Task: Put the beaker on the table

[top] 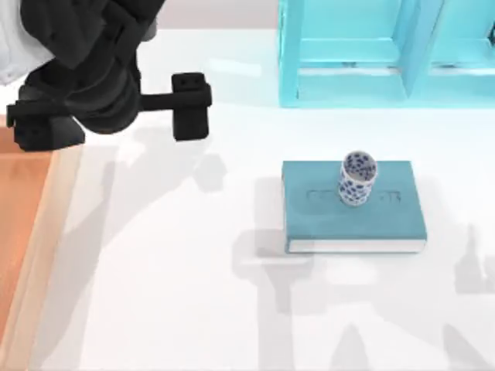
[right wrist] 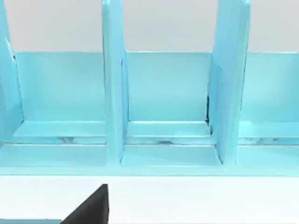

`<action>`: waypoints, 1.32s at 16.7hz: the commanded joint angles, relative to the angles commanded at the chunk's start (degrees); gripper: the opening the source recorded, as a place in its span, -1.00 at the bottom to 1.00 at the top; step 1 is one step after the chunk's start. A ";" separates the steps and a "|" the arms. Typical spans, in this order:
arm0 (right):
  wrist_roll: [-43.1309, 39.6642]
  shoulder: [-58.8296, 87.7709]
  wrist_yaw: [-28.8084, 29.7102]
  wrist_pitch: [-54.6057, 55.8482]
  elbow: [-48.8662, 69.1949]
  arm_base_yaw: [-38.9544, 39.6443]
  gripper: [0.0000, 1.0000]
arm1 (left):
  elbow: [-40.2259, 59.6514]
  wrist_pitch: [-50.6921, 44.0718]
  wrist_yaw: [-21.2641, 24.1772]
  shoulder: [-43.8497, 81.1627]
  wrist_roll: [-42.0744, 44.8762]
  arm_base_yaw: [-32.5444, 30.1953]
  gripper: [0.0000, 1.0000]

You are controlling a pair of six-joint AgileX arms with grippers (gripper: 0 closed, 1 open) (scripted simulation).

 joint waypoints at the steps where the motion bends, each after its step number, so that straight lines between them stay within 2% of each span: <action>1: 0.00 0.00 0.00 0.00 0.00 0.00 1.00 | 6.07 -2.91 -0.59 5.25 -2.06 -2.35 1.00; 7: 0.00 0.00 0.00 0.00 0.00 0.00 1.00 | 39.58 -16.17 -3.26 31.69 -12.86 -15.46 1.00; 11: 0.00 0.00 0.00 0.00 0.00 0.00 1.00 | 54.21 -20.58 -4.23 42.39 -17.50 -21.60 1.00; 15: 0.00 0.00 0.00 0.00 0.00 0.00 1.00 | 59.33 -21.95 -4.57 46.17 -19.25 -23.98 1.00; 22: 0.00 0.00 0.00 0.00 0.00 0.00 1.00 | 58.50 -20.99 -4.49 46.29 -18.92 -23.66 1.00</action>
